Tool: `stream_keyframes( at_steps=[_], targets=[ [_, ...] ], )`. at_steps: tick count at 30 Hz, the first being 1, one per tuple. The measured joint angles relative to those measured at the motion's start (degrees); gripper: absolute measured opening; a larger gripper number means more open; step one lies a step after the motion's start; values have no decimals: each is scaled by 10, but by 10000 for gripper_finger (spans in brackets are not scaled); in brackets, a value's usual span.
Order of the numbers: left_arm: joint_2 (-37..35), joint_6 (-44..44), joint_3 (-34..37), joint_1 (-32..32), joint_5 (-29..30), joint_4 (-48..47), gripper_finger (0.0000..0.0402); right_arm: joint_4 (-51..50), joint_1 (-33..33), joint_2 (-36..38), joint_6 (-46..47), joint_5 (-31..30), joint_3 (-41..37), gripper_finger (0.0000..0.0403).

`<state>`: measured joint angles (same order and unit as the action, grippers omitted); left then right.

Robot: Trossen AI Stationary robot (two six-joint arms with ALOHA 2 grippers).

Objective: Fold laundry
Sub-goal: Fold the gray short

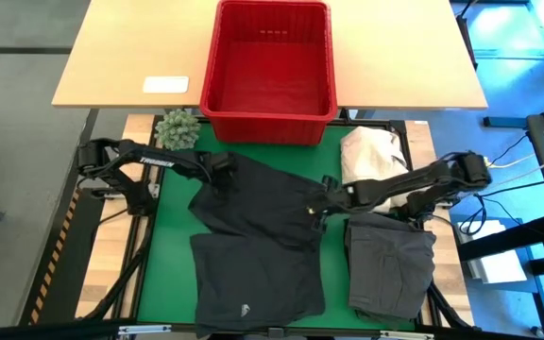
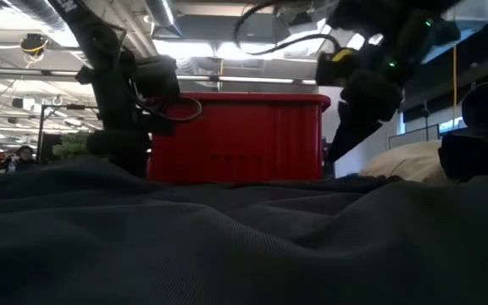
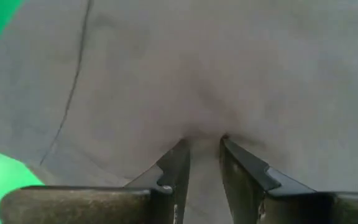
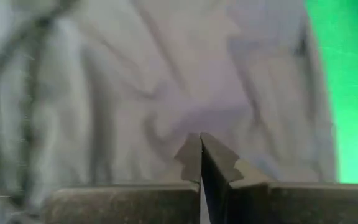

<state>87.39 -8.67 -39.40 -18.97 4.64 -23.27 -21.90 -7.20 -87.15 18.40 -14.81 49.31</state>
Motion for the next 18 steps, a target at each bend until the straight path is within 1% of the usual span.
stream_keyframes(
  at_steps=[3, 7, 11, 18],
  targets=[
    [0, 5, 19, -17, -3, 45, 85, 46, 29, 34, 21, 27, -57, 0],
    [0, 10, 26, -21, -5, 48, 85, 53, 89, 35, 41, 39, -101, 0],
    [0, 14, 26, -15, 0, 49, 85, 54, 150, 24, 42, 45, -113, 0],
    [0, 24, 26, -14, 4, 47, 85, 114, 228, 21, 15, 55, -111, 0]
  ],
)
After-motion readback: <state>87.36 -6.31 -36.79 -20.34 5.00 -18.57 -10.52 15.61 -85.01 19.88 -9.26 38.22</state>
